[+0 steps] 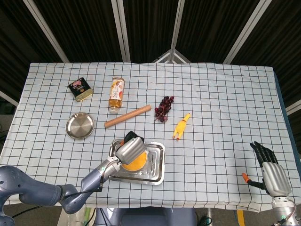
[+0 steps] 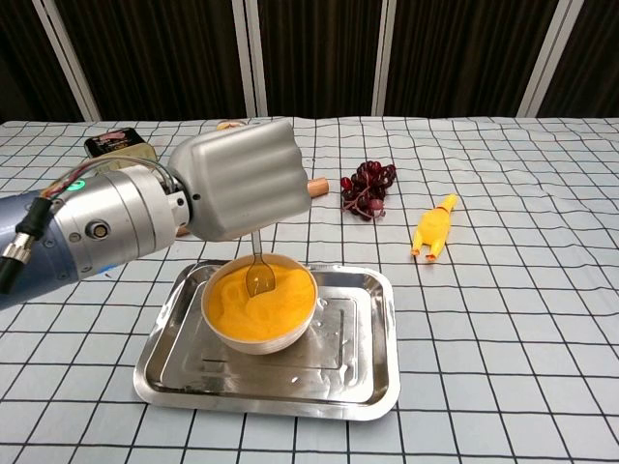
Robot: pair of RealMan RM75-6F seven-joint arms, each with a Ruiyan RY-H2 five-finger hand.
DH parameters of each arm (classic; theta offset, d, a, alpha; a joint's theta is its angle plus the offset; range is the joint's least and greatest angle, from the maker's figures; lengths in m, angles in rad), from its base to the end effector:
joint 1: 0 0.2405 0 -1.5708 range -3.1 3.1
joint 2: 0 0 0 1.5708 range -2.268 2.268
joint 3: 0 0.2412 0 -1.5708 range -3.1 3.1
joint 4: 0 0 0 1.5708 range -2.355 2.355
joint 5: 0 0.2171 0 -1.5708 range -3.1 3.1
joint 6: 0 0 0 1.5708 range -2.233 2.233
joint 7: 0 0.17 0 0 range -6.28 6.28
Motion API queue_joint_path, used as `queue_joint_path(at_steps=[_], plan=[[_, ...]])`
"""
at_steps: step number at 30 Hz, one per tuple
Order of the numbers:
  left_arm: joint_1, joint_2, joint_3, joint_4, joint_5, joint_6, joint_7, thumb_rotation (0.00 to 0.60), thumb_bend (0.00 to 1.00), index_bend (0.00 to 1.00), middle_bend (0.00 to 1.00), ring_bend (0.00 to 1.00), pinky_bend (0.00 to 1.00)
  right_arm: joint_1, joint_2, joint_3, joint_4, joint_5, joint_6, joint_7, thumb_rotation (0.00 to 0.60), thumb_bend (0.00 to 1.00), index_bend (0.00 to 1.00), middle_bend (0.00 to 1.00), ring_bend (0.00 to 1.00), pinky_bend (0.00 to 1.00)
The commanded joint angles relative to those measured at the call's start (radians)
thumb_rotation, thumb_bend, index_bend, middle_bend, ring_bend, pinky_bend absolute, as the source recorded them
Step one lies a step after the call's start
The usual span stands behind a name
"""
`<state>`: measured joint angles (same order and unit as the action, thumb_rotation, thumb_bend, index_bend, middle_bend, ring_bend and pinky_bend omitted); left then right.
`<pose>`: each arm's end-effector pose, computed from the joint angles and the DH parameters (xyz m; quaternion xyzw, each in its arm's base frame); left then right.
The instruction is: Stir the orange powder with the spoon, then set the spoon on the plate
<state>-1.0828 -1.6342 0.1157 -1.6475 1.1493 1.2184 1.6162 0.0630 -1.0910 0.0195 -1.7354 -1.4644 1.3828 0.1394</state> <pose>-0.0255 0.2875 -0.0719 -0.8180 0.2769 -0.1836 0.4696 -0.2951 -0.1898 0.1236 0.5539 -0.5074 0.4019 0.5237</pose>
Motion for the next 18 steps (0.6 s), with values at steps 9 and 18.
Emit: queue_joint_path(at_steps=[9,18], plan=[[0.030,-0.018,-0.035,-0.041,0.029,0.000,-0.030,0.600,0.59,0.81,1.00,1.00,1.00,0.000,-0.001,0.000,0.001,-0.003,0.002,-0.001,0.600,0.32,0.00,0.00,0.00,0.00],[0.049,0.006,-0.047,-0.076,0.050,0.001,-0.031,0.600,0.59,0.81,1.00,1.00,1.00,-0.001,-0.001,0.000,0.002,-0.002,0.003,-0.002,0.600,0.32,0.00,0.00,0.00,0.00]])
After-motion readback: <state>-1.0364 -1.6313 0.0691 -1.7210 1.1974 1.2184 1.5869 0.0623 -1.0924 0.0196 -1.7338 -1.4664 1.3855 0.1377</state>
